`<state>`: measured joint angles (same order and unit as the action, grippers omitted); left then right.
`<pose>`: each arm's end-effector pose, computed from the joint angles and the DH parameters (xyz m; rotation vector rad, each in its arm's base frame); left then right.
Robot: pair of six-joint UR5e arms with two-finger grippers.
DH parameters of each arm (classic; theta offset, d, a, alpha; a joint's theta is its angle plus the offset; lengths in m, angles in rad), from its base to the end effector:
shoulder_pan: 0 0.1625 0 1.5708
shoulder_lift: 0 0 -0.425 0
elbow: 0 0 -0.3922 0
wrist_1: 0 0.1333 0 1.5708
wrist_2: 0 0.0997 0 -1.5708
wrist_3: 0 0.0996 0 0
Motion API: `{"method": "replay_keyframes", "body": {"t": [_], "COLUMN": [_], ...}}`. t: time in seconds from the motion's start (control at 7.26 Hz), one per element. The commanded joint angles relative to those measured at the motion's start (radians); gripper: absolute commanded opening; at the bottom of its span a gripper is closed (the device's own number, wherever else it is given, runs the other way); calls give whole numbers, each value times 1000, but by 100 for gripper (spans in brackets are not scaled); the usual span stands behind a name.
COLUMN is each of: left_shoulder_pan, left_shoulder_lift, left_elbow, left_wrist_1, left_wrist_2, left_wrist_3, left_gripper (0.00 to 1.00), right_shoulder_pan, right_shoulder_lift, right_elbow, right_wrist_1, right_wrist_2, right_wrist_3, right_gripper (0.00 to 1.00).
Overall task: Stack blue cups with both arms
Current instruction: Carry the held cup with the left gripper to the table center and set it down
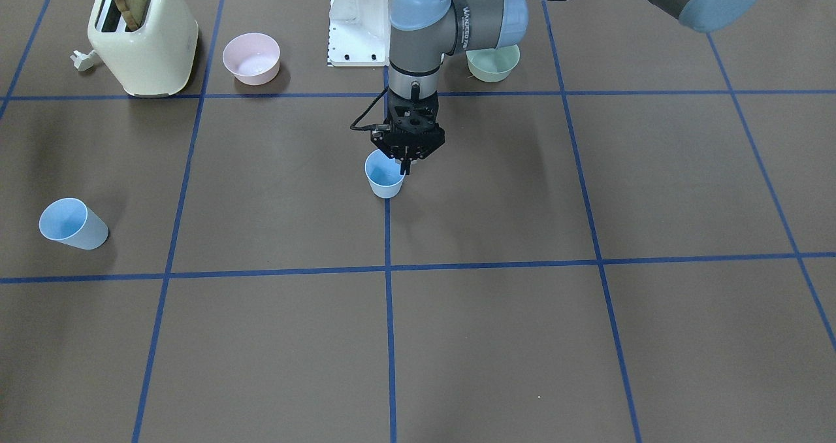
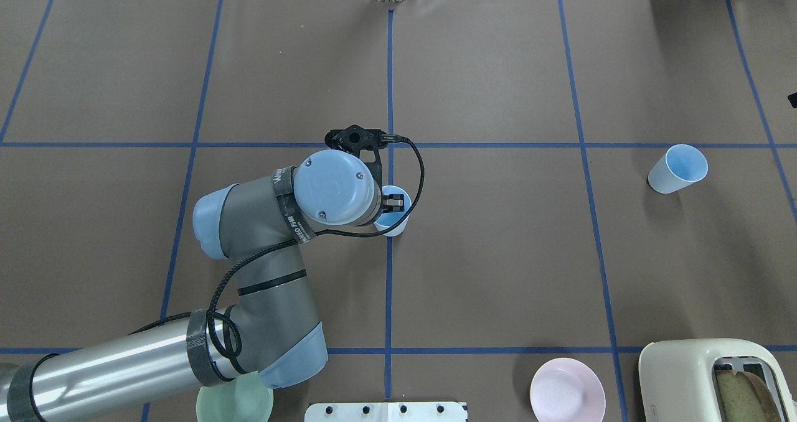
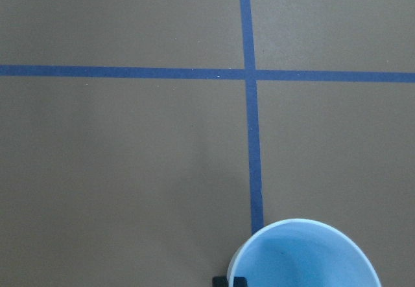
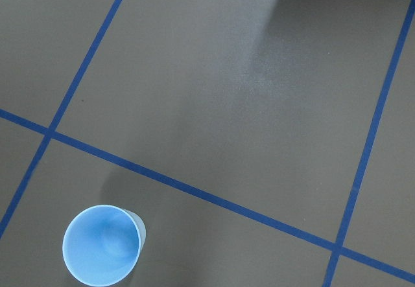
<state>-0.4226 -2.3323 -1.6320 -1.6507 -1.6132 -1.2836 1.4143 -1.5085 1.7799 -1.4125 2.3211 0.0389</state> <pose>0.5854 -0.4048 0.1660 0.2767 0.8604 -0.1069 -0.0173 -0.5291 0.5062 0.3360 -0.7766 -0.2717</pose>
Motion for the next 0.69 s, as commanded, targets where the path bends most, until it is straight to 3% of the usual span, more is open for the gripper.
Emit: {"method": "replay_keyframes", "body": {"t": [0.0, 0.14, 0.41, 0.55], "left_shoulder_pan": [2, 2, -49, -129], "left_shoulder_lift": [1, 1, 7, 71], "left_elbow": [1, -3, -102, -156], "left_wrist_1": [-1, 0, 26, 57], "left_wrist_2": [4, 4, -11, -98], "left_wrist_3": [1, 15, 169, 273], "left_gripper": [58, 98, 99, 99], "right_shoulder_pan": [0, 0, 0, 0], "right_shoulder_lift": [2, 4, 7, 7], "right_elbow": [-7, -7, -8, -13], "right_wrist_1": [1, 1, 0, 0], "right_wrist_2": [1, 1, 0, -2], "right_wrist_3": [-1, -1, 1, 1], "right_gripper": [100, 100, 100, 100]}}
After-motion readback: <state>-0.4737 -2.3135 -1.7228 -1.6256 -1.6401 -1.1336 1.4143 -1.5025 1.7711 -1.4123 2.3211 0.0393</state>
